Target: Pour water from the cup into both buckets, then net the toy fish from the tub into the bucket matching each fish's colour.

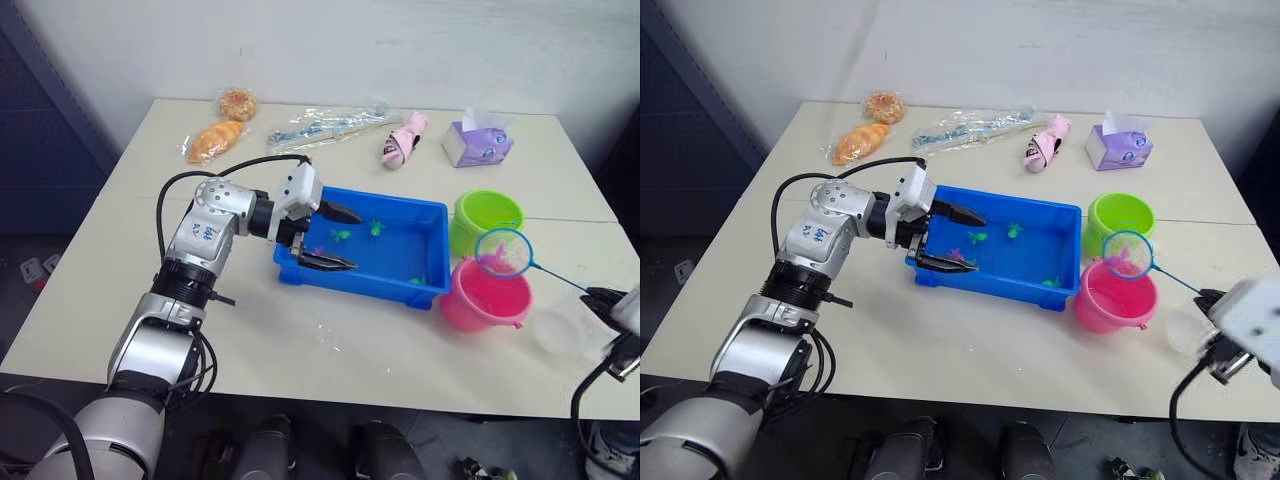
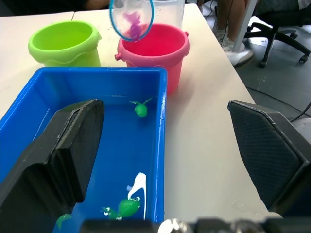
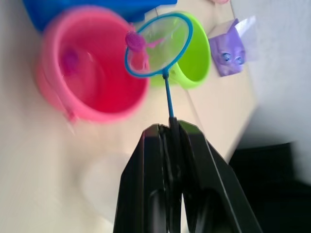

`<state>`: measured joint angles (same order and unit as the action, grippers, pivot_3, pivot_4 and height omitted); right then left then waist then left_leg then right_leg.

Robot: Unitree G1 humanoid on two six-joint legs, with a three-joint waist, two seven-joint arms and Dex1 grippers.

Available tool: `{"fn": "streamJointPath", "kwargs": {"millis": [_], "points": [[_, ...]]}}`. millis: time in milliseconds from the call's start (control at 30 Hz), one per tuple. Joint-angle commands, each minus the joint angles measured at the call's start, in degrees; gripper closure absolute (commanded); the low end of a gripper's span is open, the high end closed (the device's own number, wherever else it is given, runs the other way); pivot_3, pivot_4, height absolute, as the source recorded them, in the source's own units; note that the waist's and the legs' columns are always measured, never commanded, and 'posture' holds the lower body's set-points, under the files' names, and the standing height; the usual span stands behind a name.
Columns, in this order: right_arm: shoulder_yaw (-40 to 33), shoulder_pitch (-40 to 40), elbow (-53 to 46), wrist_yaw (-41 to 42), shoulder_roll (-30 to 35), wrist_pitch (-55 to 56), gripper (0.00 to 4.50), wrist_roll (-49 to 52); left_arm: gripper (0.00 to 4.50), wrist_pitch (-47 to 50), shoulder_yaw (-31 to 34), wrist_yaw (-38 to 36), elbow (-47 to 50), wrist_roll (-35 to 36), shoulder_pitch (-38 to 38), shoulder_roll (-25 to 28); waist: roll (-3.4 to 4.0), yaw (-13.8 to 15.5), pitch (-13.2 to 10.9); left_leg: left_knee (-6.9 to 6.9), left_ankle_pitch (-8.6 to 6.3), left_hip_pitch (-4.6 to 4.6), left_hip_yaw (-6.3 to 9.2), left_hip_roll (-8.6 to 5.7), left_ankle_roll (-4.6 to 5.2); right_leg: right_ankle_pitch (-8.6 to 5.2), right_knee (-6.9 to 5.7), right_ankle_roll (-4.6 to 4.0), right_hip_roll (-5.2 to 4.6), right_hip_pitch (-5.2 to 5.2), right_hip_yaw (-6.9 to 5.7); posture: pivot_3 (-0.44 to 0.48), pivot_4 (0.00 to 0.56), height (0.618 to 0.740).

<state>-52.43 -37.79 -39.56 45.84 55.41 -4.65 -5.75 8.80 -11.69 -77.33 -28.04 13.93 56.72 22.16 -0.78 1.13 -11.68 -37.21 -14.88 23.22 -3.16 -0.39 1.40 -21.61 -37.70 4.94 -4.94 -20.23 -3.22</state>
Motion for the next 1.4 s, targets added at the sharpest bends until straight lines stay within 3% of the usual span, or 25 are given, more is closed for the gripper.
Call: {"fn": "streamJointPath", "kwargs": {"millis": [33, 167, 300, 333, 467, 567, 667, 767, 867, 1033, 1200, 1400], "points": [[-2.6, -1.3, 6.1, -2.3, 1.0, 18.3, 4.50, -10.9, 0.13, -1.4, 1.0, -0.2, 0.2, -0.1, 1.4, 0.0, -0.02, 0.1, 0.0, 0.00, 0.00, -0.01, -0.01, 0.00, 0.00, 0.00, 0.01, 0.00, 0.00, 0.00, 0.03, 0.000, 0.150, 0.739], [-4.5, 0.1, 10.2, -3.9, 1.2, 30.0, 4.50, -14.5, 0.13, -1.5, 1.0, -0.2, 0.5, -0.1, 0.9, 0.1, -0.02, 0.1, 0.0, -0.01, 0.00, -0.01, -0.02, 0.01, -0.01, 0.00, 0.01, 0.00, 0.01, 0.00, 0.05, 0.000, 0.150, 0.739], [-3.7, 3.5, 11.2, -1.0, -0.8, 25.2, 4.50, -6.6, 0.13, -1.4, 1.2, 0.0, 0.2, -0.3, 1.1, 0.4, -0.02, -0.1, 0.0, -0.02, 0.03, -0.03, -0.02, 0.06, -0.05, 0.00, 0.01, 0.00, 0.06, 0.01, 0.08, 0.000, 0.150, 0.739], [-3.3, 4.7, 11.0, 0.3, -1.0, 22.2, 4.50, -3.1, 0.13, -1.3, 1.2, 0.0, 0.2, -0.4, 1.0, 0.5, -0.02, -0.1, 0.0, -0.02, 0.03, -0.05, -0.02, 0.08, -0.06, 0.00, 0.00, 0.00, 0.07, 0.02, 0.09, 0.000, 0.150, 0.739], [3.2, 10.3, 1.7, 3.4, 0.5, -11.1, 4.50, 30.4, 0.13, 0.7, 1.6, 0.2, 1.8, -0.6, -1.4, 3.3, 0.00, -0.9, 0.0, -0.05, 0.04, -0.08, 0.01, 0.18, -0.07, 0.01, -0.02, -0.03, 0.12, 0.06, 0.10, 0.000, 0.150, 0.739], [9.9, 19.2, 1.4, 0.6, 4.8, -25.6, 4.50, 43.8, 0.13, 3.1, 2.2, 0.8, 5.4, -0.5, -4.3, 6.3, 0.00, -1.6, 0.0, -0.04, 0.04, -0.13, 0.07, 0.21, -0.08, 0.02, -0.05, -0.04, 0.12, 0.10, 0.10, 0.000, 0.150, 0.739], [20.3, 30.6, 4.2, -1.8, 7.6, -34.7, 4.50, 50.9, 0.13, 6.7, 3.2, 2.3, 10.9, 0.0, -7.8, 9.5, -0.02, -2.0, 0.0, -0.09, 0.04, -0.12, 0.10, 0.23, -0.07, 0.03, -0.07, -0.07, 0.10, 0.10, 0.09, 0.000, 0.150, 0.739], [27.2, 38.7, 6.4, -3.9, 7.2, -38.8, 4.50, 52.0, 0.13, 9.6, 4.1, 3.5, 15.3, 0.6, -10.2, 11.8, -0.01, -1.4, 0.0, -0.11, 0.04, -0.03, 0.21, 0.23, -0.07, 0.03, -0.05, -0.09, 0.11, 0.05, 0.05, 0.000, 0.150, 0.739], [39.8, 49.2, 11.9, -3.3, 4.7, -39.3, 4.50, 47.5, 0.13, 13.4, 6.2, 5.4, 21.0, 0.7, -14.5, 16.2, -0.04, -1.5, 0.0, -0.17, -0.01, 0.04, 0.25, 0.17, 0.00, 0.03, -0.01, -0.08, 0.04, 0.03, 0.04, 0.000, 0.150, 0.739], [49.8, 58.2, 19.7, -1.4, 0.6, -37.5, 4.50, 41.5, 0.13, 19.6, 9.9, 8.5, 28.7, 2.4, -19.2, 20.9, -0.04, -1.1, 0.0, -0.14, -0.04, 0.10, 0.25, 0.10, 0.06, 0.03, -0.02, -0.08, -0.05, 0.00, 0.02, 0.000, 0.150, 0.739], [55.0, 61.3, 23.5, 1.3, -1.0, -33.7, 4.50, 35.1, 0.13, 23.6, 12.2, 10.2, 33.8, 4.1, -23.2, 24.2, -0.04, -1.2, 0.0, -0.12, -0.05, 0.11, 0.23, 0.08, 0.08, 0.03, -0.05, -0.08, -0.09, -0.04, 0.03, 0.000, 0.150, 0.739], [56.3, 63.7, 25.8, 1.3, -4.9, -31.6, 4.50, 31.9, 0.13, 24.9, 12.7, 10.3, 35.3, 4.9, -24.9, 26.6, -0.04, -1.3, 0.0, -0.10, -0.05, 0.11, 0.21, 0.09, 0.08, 0.03, -0.05, -0.08, -0.09, -0.07, 0.01, 0.000, 0.150, 0.739]]}}
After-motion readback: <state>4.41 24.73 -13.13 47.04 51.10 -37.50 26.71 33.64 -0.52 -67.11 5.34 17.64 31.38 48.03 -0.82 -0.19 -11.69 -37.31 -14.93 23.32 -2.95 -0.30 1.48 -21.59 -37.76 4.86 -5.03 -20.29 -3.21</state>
